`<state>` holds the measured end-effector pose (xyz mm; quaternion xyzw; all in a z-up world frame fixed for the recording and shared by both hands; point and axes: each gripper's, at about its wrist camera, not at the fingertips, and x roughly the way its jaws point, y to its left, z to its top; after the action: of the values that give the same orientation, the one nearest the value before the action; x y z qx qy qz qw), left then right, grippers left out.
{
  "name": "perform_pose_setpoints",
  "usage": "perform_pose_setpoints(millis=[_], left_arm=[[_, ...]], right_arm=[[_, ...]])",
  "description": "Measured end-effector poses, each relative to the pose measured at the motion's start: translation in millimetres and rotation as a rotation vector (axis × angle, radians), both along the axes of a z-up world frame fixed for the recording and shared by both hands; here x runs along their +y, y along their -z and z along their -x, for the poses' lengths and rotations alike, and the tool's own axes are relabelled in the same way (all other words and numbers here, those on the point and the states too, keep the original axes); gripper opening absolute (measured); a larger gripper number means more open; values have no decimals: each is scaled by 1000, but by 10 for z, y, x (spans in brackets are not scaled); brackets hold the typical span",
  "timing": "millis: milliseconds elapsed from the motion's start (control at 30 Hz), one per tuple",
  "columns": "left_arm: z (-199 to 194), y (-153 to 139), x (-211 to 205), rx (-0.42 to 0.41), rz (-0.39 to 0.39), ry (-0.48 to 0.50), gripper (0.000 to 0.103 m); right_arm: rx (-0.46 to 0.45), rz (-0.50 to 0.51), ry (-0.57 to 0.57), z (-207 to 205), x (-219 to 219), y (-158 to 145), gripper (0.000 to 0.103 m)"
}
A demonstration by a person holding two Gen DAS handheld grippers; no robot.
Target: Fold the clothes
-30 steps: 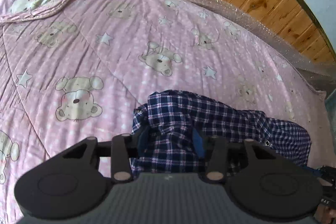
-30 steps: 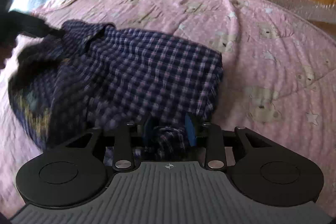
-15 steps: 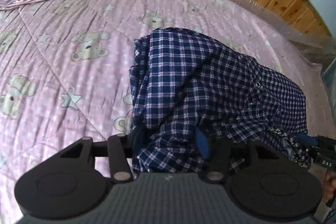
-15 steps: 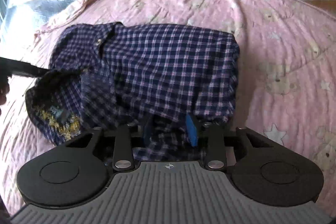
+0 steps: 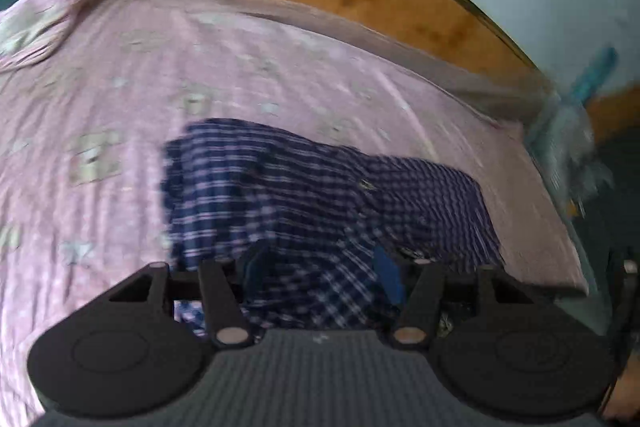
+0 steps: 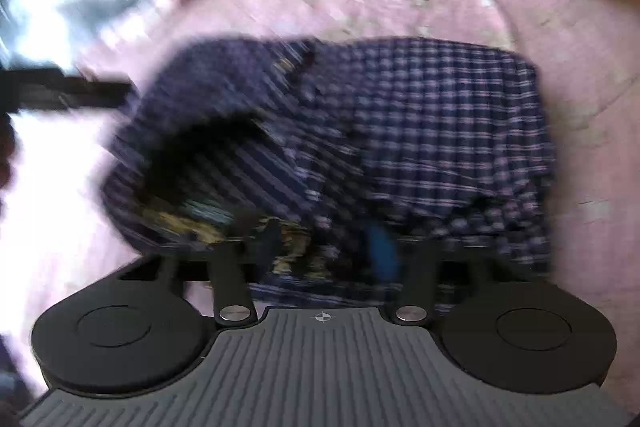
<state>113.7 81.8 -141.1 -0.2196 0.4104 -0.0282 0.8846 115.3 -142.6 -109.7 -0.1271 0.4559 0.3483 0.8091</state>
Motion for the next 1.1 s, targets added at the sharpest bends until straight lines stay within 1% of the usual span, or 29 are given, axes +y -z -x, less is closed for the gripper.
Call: perform_pose_setpoints(millis=[33,100,133,233,267,300,333,367,400,433,467,500,533,633,700,733,767,800,833,867,900,933,967,1000,1033,1067,1100], left_arm=[[20,32,-30,10,-1,22,58],[40,125,-39,42,-3,59,58],[50,173,-37,62,-22,74,58],[73,296,-5,109,-73,125,58],[81,283,25,118,-86,137,58],[89,269,54,127,-100,149,58],[99,239,90,128,-106,160,58],[114,168,143,109,-95,169,58],[114,88,211,86,-92,172,58],[91,7,285,60,-99,164,61],[68,-74,360,33,-106,156,64],[45,-156,435,6,-114,148,72],[-5,-223,504,-16,-127,138,78],[-452,-240,638,-17,-203,122,82],[-785,-136,666,8,-238,131,83],[-930,-61,664,25,-250,136,83],[-1060,13,657,40,-255,144,83],[-1141,86,633,52,-244,167,83],[-1184,162,600,70,-226,205,84],[-1228,238,567,87,-207,243,85],[-1263,316,526,104,-196,278,85],[-1269,391,467,119,-199,305,85],[-1253,436,409,126,-208,325,85],[-1224,436,361,119,-224,332,78],[-1195,435,314,113,-241,338,57],[-1164,420,277,110,-252,337,51],[-1129,370,267,113,-250,316,37]], right_arm=[[-18,36,18,24,-34,-17,9],[-55,107,54,72,-102,-51,9],[-73,141,69,99,-130,-62,9],[-121,211,57,220,-94,-1,9],[-127,215,58,246,-64,-6,10],[-119,203,55,265,-45,-39,13],[-107,177,68,302,-59,-98,15],[-91,127,101,337,-119,-186,35],[-69,60,149,380,-223,-268,66],[-48,-8,203,424,-334,-343,84],[-33,-78,284,463,-488,-382,86],[-14,-145,364,493,-639,-412,87],[24,-195,444,472,-779,-386,87],[127,-325,680,331,-1174,-174,86],[151,-371,764,206,-1315,-28,86],[157,-391,794,140,-1363,40,83],[165,-410,806,72,-1379,97,82],[173,-428,814,7,-1390,151,79],[183,-444,799,-43,-1373,191,72],[191,-457,781,-92,-1350,228,68],[190,-451,748,-126,-1288,253,65],[187,-441,716,-156,-1228,277,65],[170,-409,689,-164,-1172,287,65],[144,-378,657,-178,-1117,271,58],[126,-354,612,-225,-1081,197,29],[109,-330,566,-273,-1044,123,21],[92,-306,521,-320,-1008,49,17]])
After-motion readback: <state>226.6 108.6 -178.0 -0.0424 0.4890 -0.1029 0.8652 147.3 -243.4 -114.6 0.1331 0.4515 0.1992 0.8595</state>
